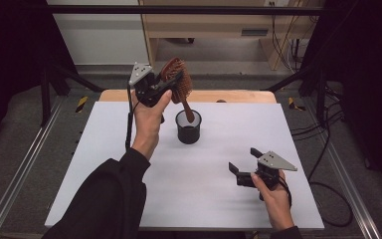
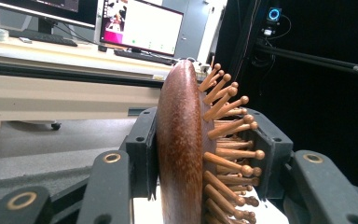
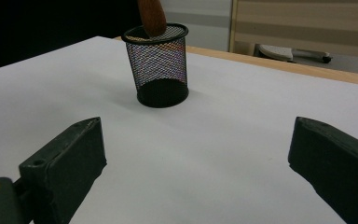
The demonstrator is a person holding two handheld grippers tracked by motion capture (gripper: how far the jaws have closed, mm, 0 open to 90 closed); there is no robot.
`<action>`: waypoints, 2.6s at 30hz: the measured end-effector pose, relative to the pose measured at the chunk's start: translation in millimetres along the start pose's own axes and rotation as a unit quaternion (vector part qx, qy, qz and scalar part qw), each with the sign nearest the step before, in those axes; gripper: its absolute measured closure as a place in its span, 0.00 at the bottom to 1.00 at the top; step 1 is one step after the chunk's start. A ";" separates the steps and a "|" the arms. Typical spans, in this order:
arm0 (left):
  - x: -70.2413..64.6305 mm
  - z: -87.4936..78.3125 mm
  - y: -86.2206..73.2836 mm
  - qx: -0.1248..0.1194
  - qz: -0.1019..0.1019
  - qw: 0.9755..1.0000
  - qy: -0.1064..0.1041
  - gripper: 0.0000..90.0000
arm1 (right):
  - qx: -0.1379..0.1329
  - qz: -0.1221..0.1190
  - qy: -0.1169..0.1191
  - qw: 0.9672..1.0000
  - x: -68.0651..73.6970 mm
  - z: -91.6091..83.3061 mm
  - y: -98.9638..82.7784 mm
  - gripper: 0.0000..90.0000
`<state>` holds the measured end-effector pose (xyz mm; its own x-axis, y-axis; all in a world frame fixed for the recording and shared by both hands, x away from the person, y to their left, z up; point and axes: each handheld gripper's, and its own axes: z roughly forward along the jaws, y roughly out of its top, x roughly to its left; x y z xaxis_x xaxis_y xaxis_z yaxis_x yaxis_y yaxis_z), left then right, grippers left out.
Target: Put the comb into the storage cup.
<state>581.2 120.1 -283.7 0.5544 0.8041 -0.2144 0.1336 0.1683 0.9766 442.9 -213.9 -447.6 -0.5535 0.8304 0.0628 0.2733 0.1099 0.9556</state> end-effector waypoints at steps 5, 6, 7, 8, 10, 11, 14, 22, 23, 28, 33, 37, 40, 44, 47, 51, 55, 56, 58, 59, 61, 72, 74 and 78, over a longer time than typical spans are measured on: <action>1.8 2.2 -2.1 0.003 0.000 1.000 0.003 0.57 | -0.002 0.001 0.001 1.000 -0.1 -0.9 0.2 0.05; 2.1 2.6 -2.5 0.003 0.000 1.000 0.004 0.57 | -0.002 0.001 0.002 1.000 0.1 -0.9 0.2 0.05; 2.4 3.0 -2.8 0.003 -0.001 1.000 0.005 0.57 | -0.002 0.000 0.001 1.000 0.3 -0.8 0.2 0.05; 3.0 3.2 -3.1 0.003 0.000 1.000 0.005 0.57 | -0.002 0.000 0.001 1.000 0.4 -0.8 0.2 0.05; 4.0 3.9 -3.5 0.004 0.002 1.000 0.006 0.57 | -0.001 0.001 0.003 1.000 0.3 -0.7 0.1 0.05; 4.5 4.2 -3.7 0.005 0.001 1.000 0.006 0.57 | -0.001 0.002 0.003 1.000 0.2 -0.7 0.0 0.05; 5.8 5.1 -4.4 0.005 0.001 1.000 0.007 0.57 | -0.001 0.002 0.003 1.000 -0.1 -0.5 -0.1 0.05; 9.9 7.6 -7.2 0.009 0.001 1.000 0.012 0.57 | 0.001 0.001 0.005 1.000 -0.5 -0.5 -0.3 0.05; 10.3 7.8 -7.3 0.009 0.001 1.000 0.013 0.57 | 0.001 0.001 0.005 1.000 -0.5 -0.6 -0.4 0.05; 11.5 9.2 -8.1 0.008 0.000 1.000 0.016 0.57 | 0.000 0.001 0.005 1.000 -0.4 -0.6 -0.4 0.04; 13.0 11.7 -10.0 0.011 -0.001 1.000 0.017 0.57 | 0.001 0.002 0.005 1.000 -0.8 -0.6 -0.5 0.04; 15.0 13.0 -11.7 0.013 0.000 1.000 0.018 0.57 | 0.000 0.003 0.006 1.000 -0.6 -0.1 -0.6 0.04; 16.2 13.6 -12.7 0.013 0.000 1.000 0.018 0.57 | 0.002 0.001 0.006 1.000 -0.5 -0.2 -0.8 0.04; 15.9 14.9 -13.4 0.014 0.001 1.000 0.018 0.57 | 0.001 0.002 0.006 1.000 -0.3 -0.2 -0.7 0.04; 15.8 16.0 -14.5 0.016 0.003 1.000 0.018 0.57 | 0.000 0.003 0.006 1.000 -0.2 -0.2 -0.6 0.04; 15.5 17.9 -16.6 0.018 0.004 1.000 0.017 0.57 | 0.001 0.003 0.006 1.000 -0.3 -0.2 -0.6 0.04; 15.9 19.3 -18.0 0.019 0.004 1.000 0.018 0.57 | 0.001 0.003 0.006 1.000 -0.6 -0.2 -0.7 0.04; 15.8 19.7 -18.4 0.019 0.004 1.000 0.018 0.57 | 0.000 0.003 0.006 1.000 -0.5 -0.2 -0.7 0.04; 15.4 20.3 -19.1 0.020 0.004 1.000 0.018 0.57 | 0.000 0.003 0.006 1.000 -0.4 -0.2 -0.6 0.04; 15.2 20.6 -19.3 0.020 0.004 1.000 0.017 0.57 | 0.000 0.003 0.006 1.000 -0.4 -0.3 -0.6 0.04; 14.7 21.0 -19.7 0.021 0.005 1.000 0.017 0.57 | 0.000 0.003 0.006 1.000 -0.6 -0.5 -0.6 0.04; 13.3 24.0 -23.6 0.027 0.012 0.999 0.016 0.57 | 0.000 0.003 0.006 1.000 -0.7 -0.4 -0.7 0.04; 13.7 24.4 -24.5 0.028 0.011 0.999 0.016 0.57 | 0.000 0.003 0.006 1.000 -0.7 -0.4 -0.7 0.04; 14.7 24.9 -25.7 0.030 0.012 0.999 0.017 0.57 | 0.000 0.003 0.006 1.000 -0.7 -0.4 -0.7 0.04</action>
<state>606.4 113.4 -312.3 0.5291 0.8270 -0.1902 0.1704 0.1160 0.9785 442.8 -214.8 -448.2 -0.5617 0.8242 0.0721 0.2765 0.1049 0.9553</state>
